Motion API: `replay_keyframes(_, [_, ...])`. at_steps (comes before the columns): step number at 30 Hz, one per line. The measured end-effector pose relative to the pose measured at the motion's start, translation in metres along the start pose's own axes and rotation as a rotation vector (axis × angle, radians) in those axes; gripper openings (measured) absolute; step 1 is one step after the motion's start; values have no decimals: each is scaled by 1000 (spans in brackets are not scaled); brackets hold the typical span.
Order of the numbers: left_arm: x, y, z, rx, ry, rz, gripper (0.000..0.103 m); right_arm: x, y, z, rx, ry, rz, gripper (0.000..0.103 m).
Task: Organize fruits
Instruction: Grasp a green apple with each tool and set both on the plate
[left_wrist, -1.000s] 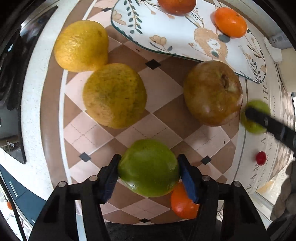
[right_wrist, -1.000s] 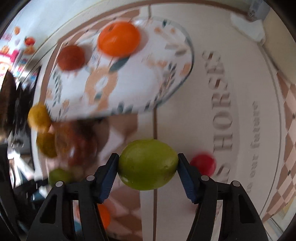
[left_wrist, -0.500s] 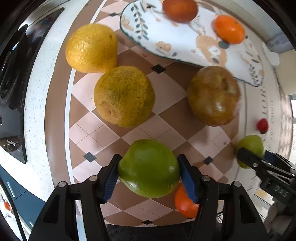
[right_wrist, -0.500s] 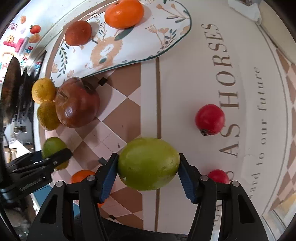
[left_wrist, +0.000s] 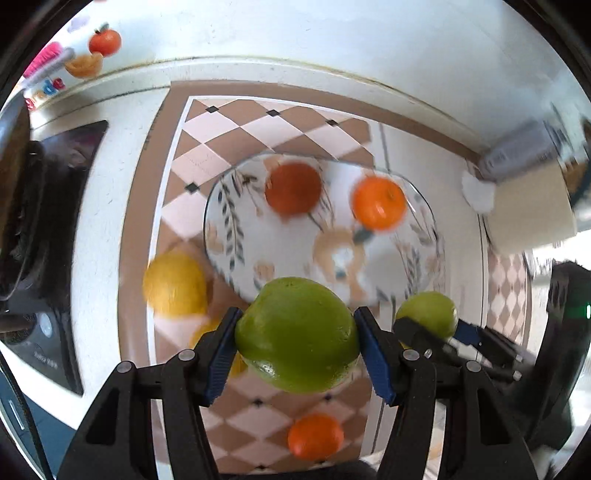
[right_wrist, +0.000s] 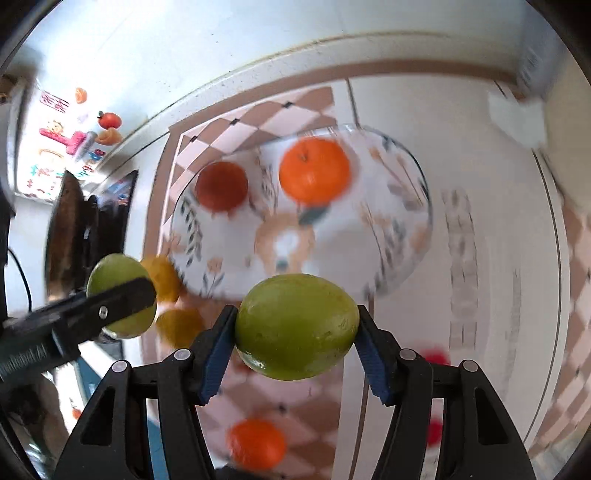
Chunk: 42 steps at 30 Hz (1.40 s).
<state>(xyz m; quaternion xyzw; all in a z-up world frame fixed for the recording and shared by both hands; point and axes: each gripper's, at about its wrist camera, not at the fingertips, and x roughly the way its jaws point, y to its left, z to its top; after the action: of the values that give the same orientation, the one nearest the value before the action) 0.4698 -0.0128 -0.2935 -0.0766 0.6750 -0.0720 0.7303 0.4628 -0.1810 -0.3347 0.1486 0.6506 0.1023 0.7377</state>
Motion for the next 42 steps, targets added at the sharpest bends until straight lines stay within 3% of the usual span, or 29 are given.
replay_keyframes(6, [58,16,41,-130,159,-64,59,43,2,32,-51,59,-29,65])
replay_keyframes(14, [96,5,56,-157,254,-91,59,67,-5,40,-53,80,-19,65])
replay_keyframes(19, [107,5,54,-195,295,-97,59,61,-27,36,-19,87,19,66])
replay_keyframes(22, [110,3,53,-192,312,-121,62,53,-34,35,-21,78,12,76])
replay_keyframes(27, [94,-3,56,-156,258,-106,84,39,-40,35,-26,80,-16,78])
replay_keyframes(30, [79,-8,55,-115,213,-59,84,29,-42,32,-24,74,-49,81])
replay_keyframes(33, [63,-13,51,-59,156,13,84,16,-40,25,-22,59,-74,92])
replay_keyframes(39, [25,-17,29,34,11,171,85,-12,-34,3,-16,15,-153,93])
replay_keyframes(42, [11,-15,15,55,-37,211,85,-27,-31,-7,-25,-14,-182,93])
